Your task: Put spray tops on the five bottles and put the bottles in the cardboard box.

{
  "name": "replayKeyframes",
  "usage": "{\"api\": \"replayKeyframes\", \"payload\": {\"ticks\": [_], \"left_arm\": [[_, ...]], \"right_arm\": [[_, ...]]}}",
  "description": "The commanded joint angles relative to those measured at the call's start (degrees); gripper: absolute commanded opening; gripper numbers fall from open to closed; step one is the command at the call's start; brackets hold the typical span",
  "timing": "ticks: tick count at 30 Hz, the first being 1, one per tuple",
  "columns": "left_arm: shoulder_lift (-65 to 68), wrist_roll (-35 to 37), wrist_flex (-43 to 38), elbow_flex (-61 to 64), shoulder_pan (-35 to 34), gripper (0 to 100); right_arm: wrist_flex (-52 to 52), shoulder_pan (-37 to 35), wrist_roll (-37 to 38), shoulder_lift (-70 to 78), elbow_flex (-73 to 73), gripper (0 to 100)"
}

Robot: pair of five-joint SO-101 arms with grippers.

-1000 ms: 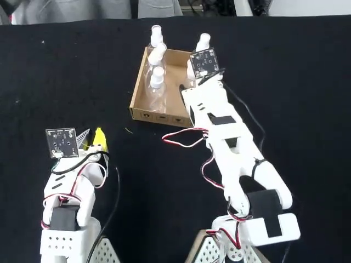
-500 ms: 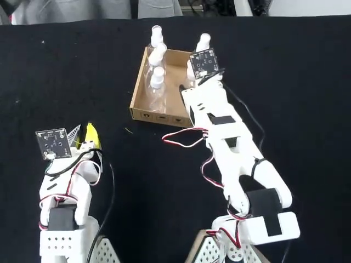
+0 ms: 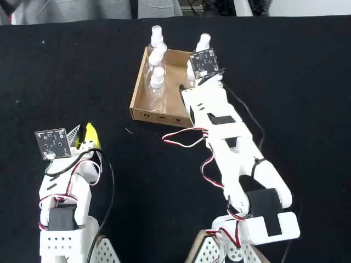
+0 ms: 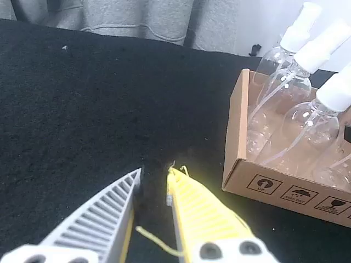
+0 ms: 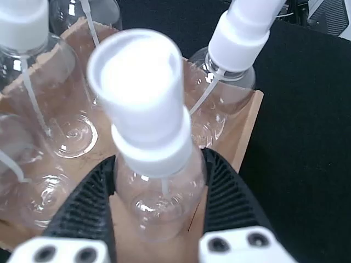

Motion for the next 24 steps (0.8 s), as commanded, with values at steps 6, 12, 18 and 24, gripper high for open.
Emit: {"api": "replayKeyframes", "payload": {"ticks": [6,12,18,24], "left_arm": [[-0.62,-0.35,-1.32,-0.57,-0.40,7],[-0.62,-0.35,-1.32,-0.57,-0.40,7],[-0.62,-0.35,-1.32,-0.57,-0.40,7],[-0.62,-0.35,-1.32,-0.57,-0.40,7]], "right_arm": [[0.35,1.58,-0.26,-0.66,-3.56,9.3],[1.85,1.58,-0.18,-0.84,-3.91,13.1],[2.02,1.58,-0.18,-0.84,-3.91,13.2],[2.11,1.58,-0.18,-0.84,-3.91,13.2]]}}
